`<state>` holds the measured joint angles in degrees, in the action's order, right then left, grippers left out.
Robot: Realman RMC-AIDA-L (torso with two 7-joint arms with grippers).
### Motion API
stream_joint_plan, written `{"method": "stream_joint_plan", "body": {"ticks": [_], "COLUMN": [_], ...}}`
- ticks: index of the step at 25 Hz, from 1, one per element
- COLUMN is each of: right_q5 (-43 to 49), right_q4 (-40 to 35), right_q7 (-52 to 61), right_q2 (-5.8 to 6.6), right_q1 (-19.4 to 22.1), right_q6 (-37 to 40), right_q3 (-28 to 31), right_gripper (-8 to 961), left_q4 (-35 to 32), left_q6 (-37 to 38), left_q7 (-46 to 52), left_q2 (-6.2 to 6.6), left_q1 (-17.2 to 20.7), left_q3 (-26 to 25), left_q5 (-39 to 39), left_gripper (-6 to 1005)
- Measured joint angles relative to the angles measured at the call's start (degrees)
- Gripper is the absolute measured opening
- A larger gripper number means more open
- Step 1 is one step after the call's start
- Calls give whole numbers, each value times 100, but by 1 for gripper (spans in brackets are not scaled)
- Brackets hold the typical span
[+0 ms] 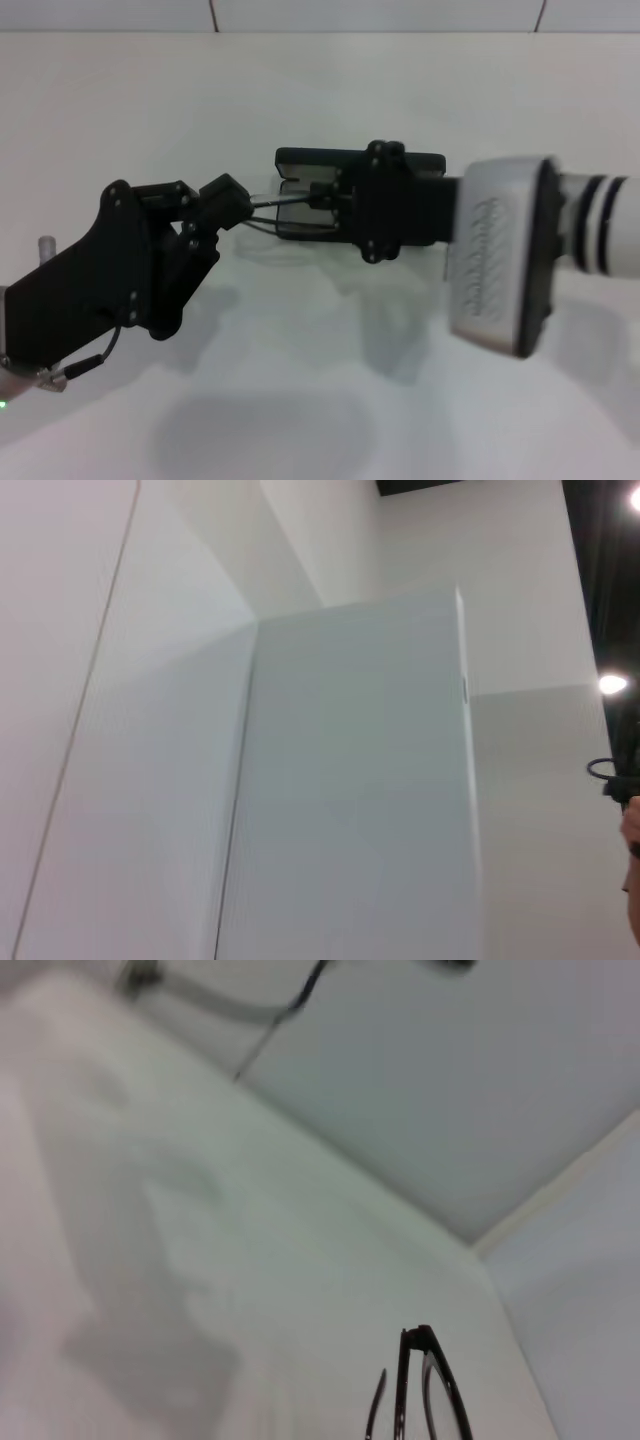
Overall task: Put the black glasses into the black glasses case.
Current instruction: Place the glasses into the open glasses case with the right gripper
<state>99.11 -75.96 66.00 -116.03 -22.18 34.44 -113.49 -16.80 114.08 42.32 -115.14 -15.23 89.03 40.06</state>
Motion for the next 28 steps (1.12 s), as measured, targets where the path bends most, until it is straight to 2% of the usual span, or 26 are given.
{"method": "stream_joint_plan", "body": {"ticks": [3, 6, 13, 28], "right_q5": [721, 907, 983, 1002], "right_q4": [-156, -151, 81, 526], "right_q7": [564, 709, 741, 896], "right_q2": [-7, -14, -17, -16], "right_q1": [9, 25, 77, 74], "right_q6": [-545, -916, -1469, -1992], "right_q3": [-379, -562, -801, -924], "right_gripper": [93, 94, 98, 105], "left_q4": [5, 9, 11, 117], "left_q6": [0, 0, -1, -45], "left_q7": [-21, -27, 1, 4], "left_q2": [-15, -16, -12, -53], "left_q1": [2, 4, -33, -72], "left_q3": [0, 0, -81, -79], "left_q5": [2, -3, 0, -25], "left_gripper": [45, 45, 45, 46]}}
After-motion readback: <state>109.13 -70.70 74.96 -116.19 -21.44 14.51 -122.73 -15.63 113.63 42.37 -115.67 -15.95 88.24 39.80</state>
